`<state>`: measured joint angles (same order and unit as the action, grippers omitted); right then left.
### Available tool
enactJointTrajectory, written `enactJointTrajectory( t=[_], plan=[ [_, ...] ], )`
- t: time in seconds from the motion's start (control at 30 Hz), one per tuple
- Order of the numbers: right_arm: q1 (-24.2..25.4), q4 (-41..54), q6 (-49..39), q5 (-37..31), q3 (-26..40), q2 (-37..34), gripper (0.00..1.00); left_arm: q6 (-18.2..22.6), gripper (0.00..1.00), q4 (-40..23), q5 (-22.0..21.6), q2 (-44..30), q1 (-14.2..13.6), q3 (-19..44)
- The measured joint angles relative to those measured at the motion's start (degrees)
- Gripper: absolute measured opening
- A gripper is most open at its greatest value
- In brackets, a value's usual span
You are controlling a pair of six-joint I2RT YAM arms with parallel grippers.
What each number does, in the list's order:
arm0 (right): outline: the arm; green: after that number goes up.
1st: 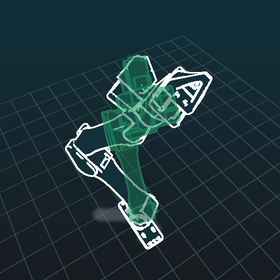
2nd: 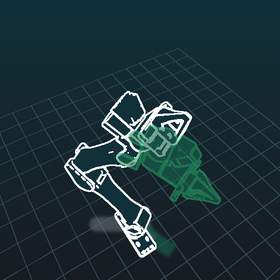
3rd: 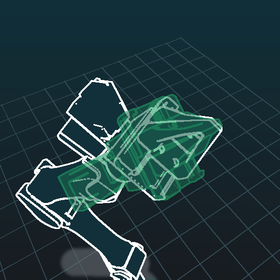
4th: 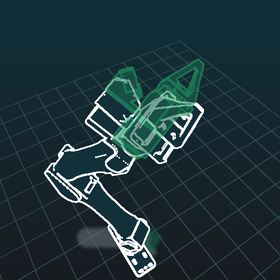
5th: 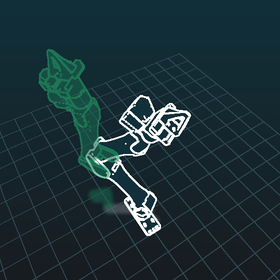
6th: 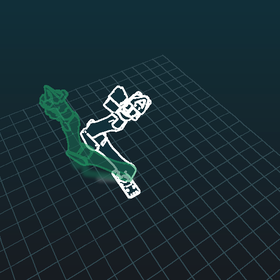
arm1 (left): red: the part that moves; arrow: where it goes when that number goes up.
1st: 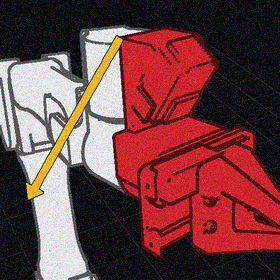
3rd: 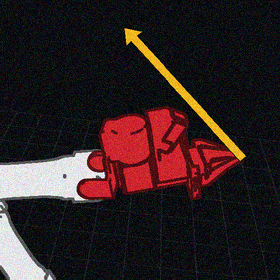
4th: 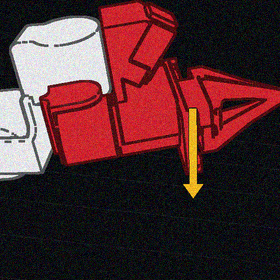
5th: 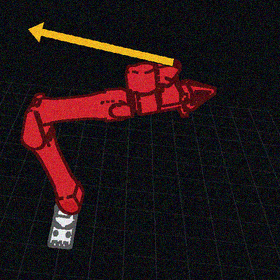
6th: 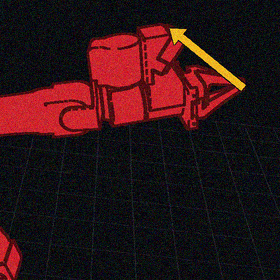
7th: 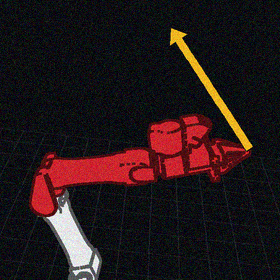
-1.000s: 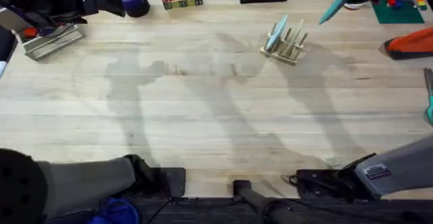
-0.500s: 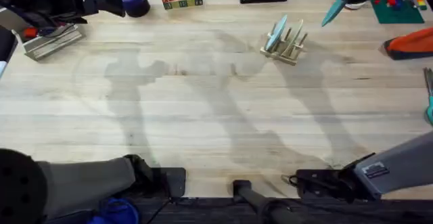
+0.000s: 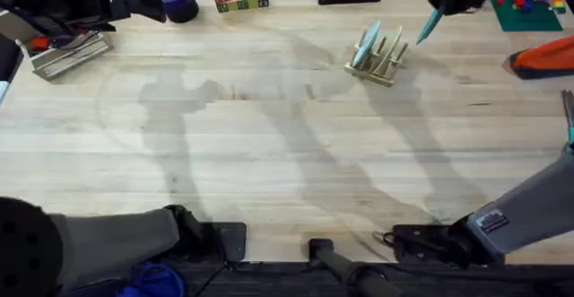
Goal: Pick up the plates from the table one by one and place each into a slot on the dish rack.
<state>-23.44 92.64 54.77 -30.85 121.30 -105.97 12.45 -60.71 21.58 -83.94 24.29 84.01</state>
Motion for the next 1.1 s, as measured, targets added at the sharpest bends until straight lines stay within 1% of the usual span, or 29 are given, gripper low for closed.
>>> enactJointTrajectory(
  t=[0.17, 0.37, 0.6, 0.77, 1.1],
  plan=[
    [0.24, 0.0, -0.01, 0.0, 0.0, -1.54, 0.031, 0.0, 0.995, 0.0, 0.0, 0.0, 0.0, 0.0],
    [1.69, 0.0, -0.01, 0.0, 0.0, -2.05, 0.031, 0.0, 0.996, 0.0, 0.0, 0.0, 0.0, 0.0],
    [2.03, -0.8, -2.75, 1.11, 0.0, -4.16, 0.031, 0.0, 0.995, -0.01, 0.0, 0.0, 0.0, 0.0],
    [2.03, -1.77, -5.02, 2.08, 0.0, -4.31, 0.031, 0.0, 0.995, 0.0, 0.0, 0.0, 0.0, 0.0],
    [3.08, -1.39, -5.8, 2.6, 0.0, -4.31, 0.031, 0.0, 0.995, 0.0, 0.0, 0.0, 0.0, 0.0]
  ],
)
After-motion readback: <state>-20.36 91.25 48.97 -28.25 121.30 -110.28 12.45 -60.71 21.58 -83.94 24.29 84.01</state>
